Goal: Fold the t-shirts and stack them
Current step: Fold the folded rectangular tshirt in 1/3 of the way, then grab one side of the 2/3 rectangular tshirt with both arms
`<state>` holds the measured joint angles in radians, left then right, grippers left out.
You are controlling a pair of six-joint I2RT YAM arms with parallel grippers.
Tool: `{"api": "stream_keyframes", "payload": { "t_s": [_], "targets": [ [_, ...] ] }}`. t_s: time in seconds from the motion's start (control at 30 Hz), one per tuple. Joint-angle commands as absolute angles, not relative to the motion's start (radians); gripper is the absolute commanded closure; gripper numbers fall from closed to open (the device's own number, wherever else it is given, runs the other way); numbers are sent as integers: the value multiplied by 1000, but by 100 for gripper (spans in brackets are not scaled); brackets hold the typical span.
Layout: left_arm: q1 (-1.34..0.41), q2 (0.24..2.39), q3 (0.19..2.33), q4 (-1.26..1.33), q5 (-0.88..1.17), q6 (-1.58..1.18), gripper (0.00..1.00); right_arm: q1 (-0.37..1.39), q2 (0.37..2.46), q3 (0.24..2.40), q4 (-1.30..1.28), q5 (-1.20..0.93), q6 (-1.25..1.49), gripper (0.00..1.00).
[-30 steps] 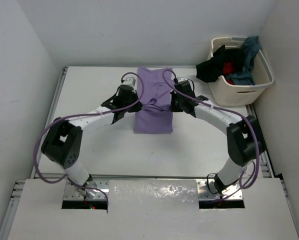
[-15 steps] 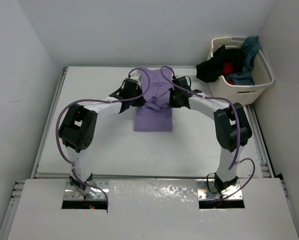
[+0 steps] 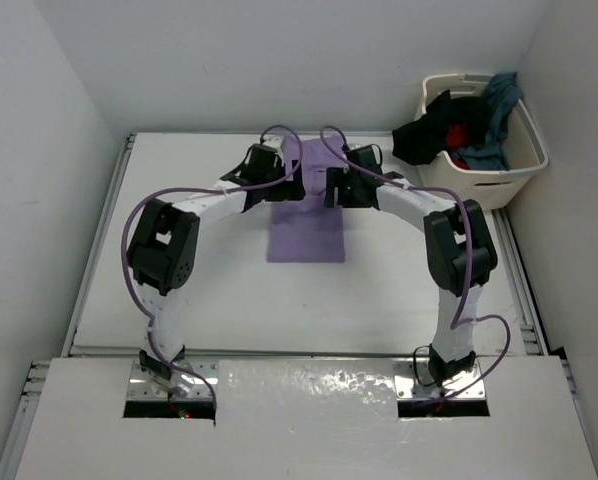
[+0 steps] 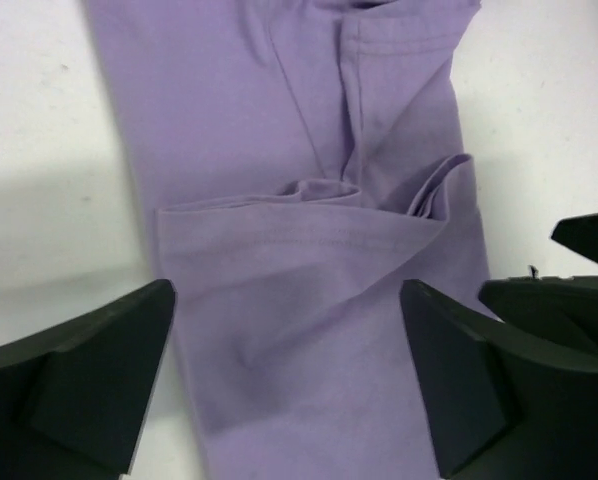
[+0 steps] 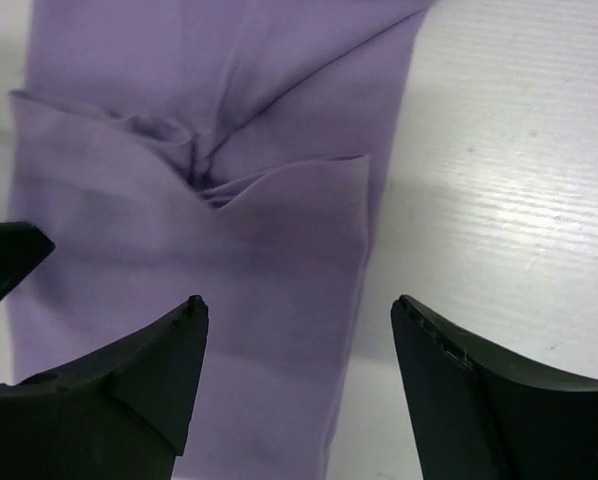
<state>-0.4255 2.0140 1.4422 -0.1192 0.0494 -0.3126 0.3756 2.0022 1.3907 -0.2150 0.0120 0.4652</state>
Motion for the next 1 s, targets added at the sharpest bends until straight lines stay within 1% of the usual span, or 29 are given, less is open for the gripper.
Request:
{"api": "stream_keyframes", "payload": {
  "t_s": [0.0, 0.1, 0.2, 0.23, 0.33, 0.47, 0.5, 0.57, 0.6, 0.7, 0.77, 0.8, 0.87, 0.9, 0.93, 0.97],
  "targets": [
    [-408, 1895, 1405, -120, 19, -328, 0, 376, 1884, 1335, -166, -85, 443, 27],
    [-408, 1786, 1259, -106, 6, -392, 0, 393, 1839, 1243, -123, -167, 474, 26],
    [-408, 1732, 1152, -95, 35, -455, 0, 413, 1778, 1146, -129, -149, 482, 25],
    [-408, 1694, 1073, -84, 61, -468, 0, 414, 1758, 1116, -133, -147, 488, 25],
    [-408, 1626, 924, -38, 101, -495, 0, 416, 1672, 930, -95, -132, 541, 25],
    [-417, 1603, 804, 41, 185, -512, 1, 417, 1628, 829, -74, -143, 571, 25],
    [-420, 1608, 778, 73, 222, -514, 4, 420, 1628, 816, -52, -150, 575, 25],
    [-434, 1637, 767, 87, 221, -520, 10, 419, 1637, 792, -29, -163, 591, 26],
    [-439, 1663, 767, 92, 221, -520, 19, 420, 1649, 787, -12, -170, 595, 28],
    [-445, 1709, 772, 118, 225, -522, 31, 423, 1686, 787, 33, -189, 609, 31],
    [-446, 1730, 779, 120, 239, -519, 41, 423, 1704, 793, 35, -190, 620, 40],
    [-451, 1741, 784, 121, 248, -517, 50, 425, 1709, 790, 57, -189, 624, 42],
    [-462, 1741, 781, 121, 245, -514, 59, 426, 1715, 781, 72, -186, 634, 52],
    [-474, 1737, 776, 123, 236, -514, 67, 426, 1717, 782, 68, -183, 635, 57],
    [-479, 1733, 773, 121, 232, -514, 71, 426, 1720, 785, 64, -184, 640, 61],
    [-482, 1730, 772, 118, 229, -512, 78, 426, 1715, 781, 67, -184, 644, 71]
  ]
}}
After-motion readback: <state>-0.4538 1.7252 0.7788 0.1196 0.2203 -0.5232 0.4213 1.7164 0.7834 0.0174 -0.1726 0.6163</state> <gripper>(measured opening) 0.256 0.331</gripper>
